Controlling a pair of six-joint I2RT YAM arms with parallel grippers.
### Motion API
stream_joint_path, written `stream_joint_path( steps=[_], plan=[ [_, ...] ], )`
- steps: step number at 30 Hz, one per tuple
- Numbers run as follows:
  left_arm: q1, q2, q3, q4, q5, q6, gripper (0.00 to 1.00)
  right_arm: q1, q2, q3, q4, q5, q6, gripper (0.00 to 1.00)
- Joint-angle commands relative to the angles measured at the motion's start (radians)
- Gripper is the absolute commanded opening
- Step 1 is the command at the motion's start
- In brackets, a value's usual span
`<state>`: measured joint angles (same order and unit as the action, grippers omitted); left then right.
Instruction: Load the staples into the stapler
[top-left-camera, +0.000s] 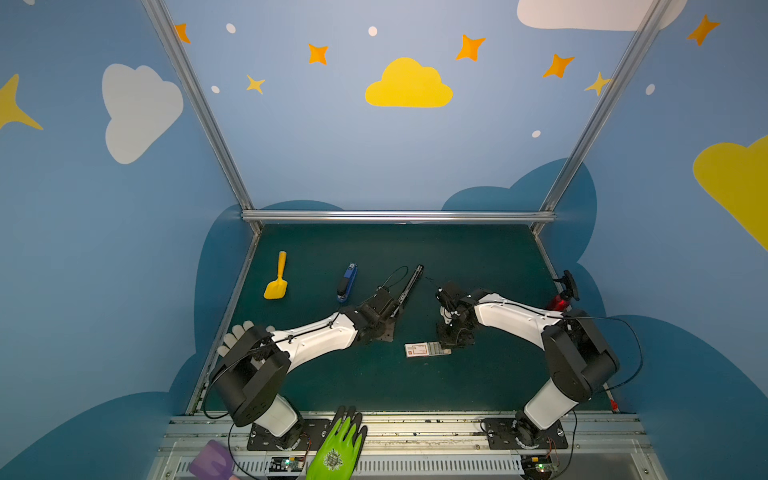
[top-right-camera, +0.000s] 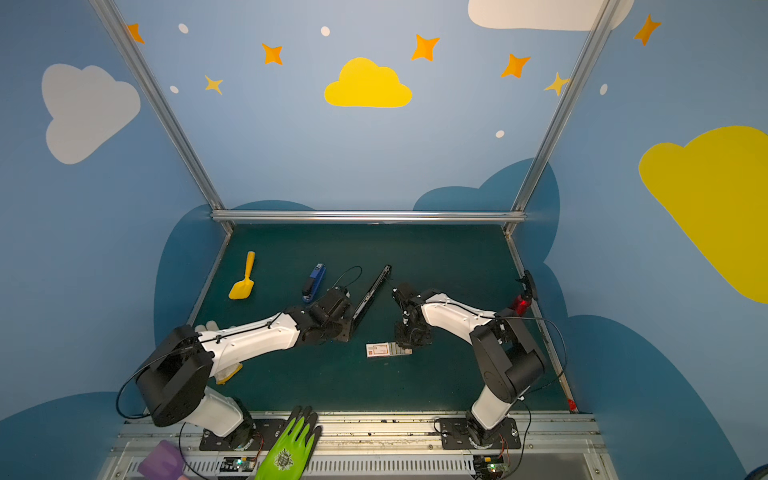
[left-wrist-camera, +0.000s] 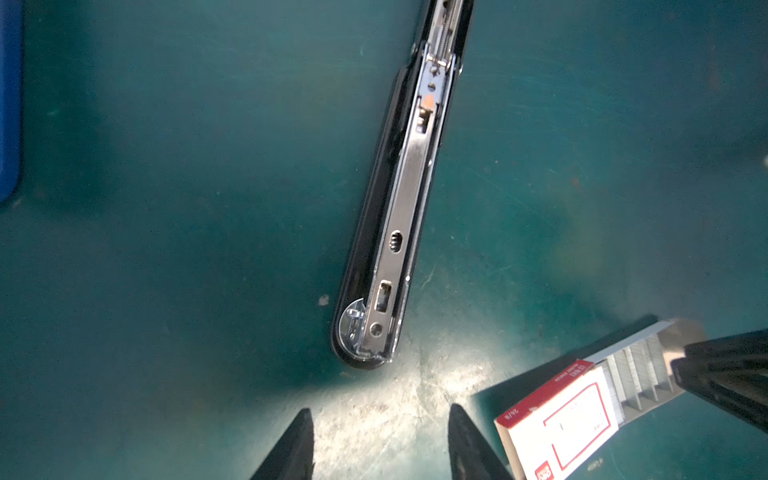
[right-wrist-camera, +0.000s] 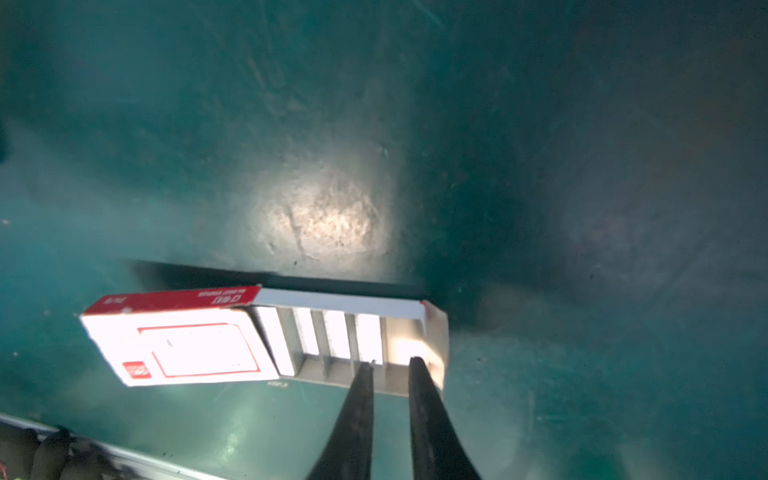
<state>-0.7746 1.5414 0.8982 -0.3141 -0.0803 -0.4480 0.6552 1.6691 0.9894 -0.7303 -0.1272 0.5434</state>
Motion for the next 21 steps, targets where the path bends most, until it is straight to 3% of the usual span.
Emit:
stream_joint_path(
  steps=[1, 7, 21],
  plan=[
    [-0.001, -0.017, -0.010, 0.003, -0.006, -0.011, 0.52, 0.012, 0.020, 0.000, -0.018, 0.020, 0.010, 0.16],
    [-0.001, -0.007, -0.007, 0.005, -0.003, -0.015, 0.52, 0.021, 0.027, -0.003, -0.013, 0.017, 0.012, 0.15],
    [-0.001, -0.007, -0.011, 0.003, -0.009, -0.021, 0.52, 0.035, 0.038, -0.002, -0.024, 0.029, 0.013, 0.02]
  ],
)
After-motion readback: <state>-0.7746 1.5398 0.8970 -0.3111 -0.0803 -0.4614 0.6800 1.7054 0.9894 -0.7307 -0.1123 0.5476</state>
